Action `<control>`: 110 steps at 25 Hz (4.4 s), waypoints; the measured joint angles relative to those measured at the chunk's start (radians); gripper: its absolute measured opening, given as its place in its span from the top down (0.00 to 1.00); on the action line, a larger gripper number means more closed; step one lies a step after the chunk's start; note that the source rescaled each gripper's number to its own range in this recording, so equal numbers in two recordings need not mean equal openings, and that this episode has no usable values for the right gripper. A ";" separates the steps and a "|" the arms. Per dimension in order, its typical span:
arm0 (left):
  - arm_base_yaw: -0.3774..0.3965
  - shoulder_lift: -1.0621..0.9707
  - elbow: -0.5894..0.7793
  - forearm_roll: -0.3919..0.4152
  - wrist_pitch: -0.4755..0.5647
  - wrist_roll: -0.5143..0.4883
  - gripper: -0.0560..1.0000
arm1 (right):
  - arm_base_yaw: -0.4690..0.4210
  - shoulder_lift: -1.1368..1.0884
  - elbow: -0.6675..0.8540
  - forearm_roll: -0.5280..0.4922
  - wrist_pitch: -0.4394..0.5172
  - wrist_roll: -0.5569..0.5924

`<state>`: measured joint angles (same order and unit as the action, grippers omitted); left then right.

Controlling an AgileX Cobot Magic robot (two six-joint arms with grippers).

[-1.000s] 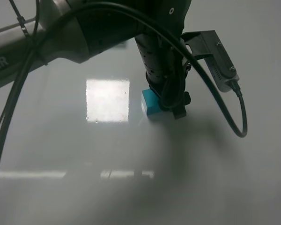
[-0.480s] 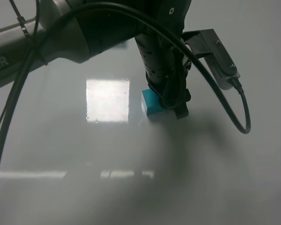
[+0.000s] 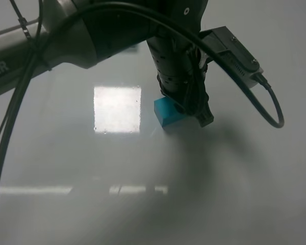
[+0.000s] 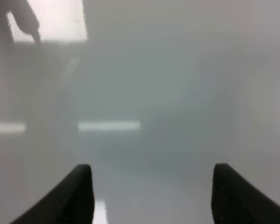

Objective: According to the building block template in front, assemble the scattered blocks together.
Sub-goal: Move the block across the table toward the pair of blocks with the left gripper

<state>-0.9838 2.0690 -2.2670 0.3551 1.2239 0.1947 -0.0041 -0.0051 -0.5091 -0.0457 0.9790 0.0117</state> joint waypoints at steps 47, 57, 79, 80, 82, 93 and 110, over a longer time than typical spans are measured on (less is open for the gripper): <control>0.002 -0.001 0.001 -0.016 0.000 0.245 0.95 | 0.000 0.000 0.000 0.000 0.000 0.000; 0.004 0.000 0.001 -0.020 0.000 0.266 0.95 | 0.000 0.000 0.000 0.000 0.000 0.000; 0.035 -0.208 0.169 -0.012 0.000 0.319 0.95 | 0.000 0.000 0.000 0.000 0.000 0.000; 0.042 -0.230 0.204 -0.007 0.000 0.321 0.95 | 0.000 0.000 0.000 0.000 0.000 0.000; 0.059 -0.268 0.253 -0.003 0.001 0.324 0.95 | 0.000 0.000 0.000 0.000 0.000 0.000; 0.184 -0.409 0.329 -0.035 0.002 0.593 0.95 | 0.000 0.000 0.000 0.000 0.000 0.000; 0.281 -0.310 0.329 -0.107 0.000 0.641 0.95 | 0.000 0.000 0.000 0.000 0.000 0.000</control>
<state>-0.7031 1.7588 -1.9381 0.2481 1.2240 0.8361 -0.0041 -0.0051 -0.5091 -0.0457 0.9790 0.0117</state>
